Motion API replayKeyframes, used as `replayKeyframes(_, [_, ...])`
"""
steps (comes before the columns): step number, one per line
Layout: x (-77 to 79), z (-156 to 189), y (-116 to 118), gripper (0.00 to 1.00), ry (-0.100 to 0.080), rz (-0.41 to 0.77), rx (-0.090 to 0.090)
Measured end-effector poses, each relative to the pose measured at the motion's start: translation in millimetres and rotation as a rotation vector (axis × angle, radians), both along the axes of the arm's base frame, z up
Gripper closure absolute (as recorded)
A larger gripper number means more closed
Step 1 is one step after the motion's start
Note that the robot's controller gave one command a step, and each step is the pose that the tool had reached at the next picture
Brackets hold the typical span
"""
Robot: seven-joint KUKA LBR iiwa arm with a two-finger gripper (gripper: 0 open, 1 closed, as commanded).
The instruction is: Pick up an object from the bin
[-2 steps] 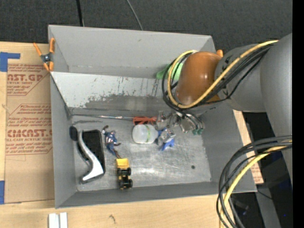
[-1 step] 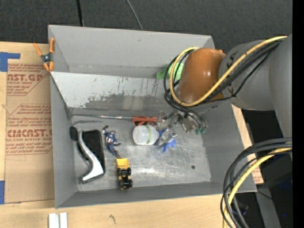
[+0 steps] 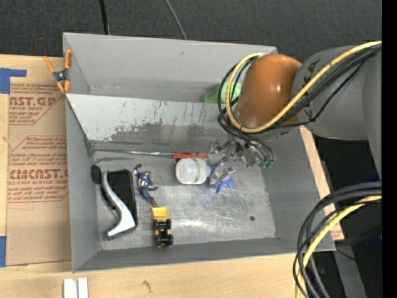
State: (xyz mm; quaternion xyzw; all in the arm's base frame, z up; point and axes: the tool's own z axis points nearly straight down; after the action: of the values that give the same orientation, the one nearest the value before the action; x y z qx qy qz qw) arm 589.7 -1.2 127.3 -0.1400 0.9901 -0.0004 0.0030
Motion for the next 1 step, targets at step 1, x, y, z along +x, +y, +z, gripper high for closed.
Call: replayKeyframes(1, [-7.6,34.8,3.6,1.0,0.014,0.015,0.001])
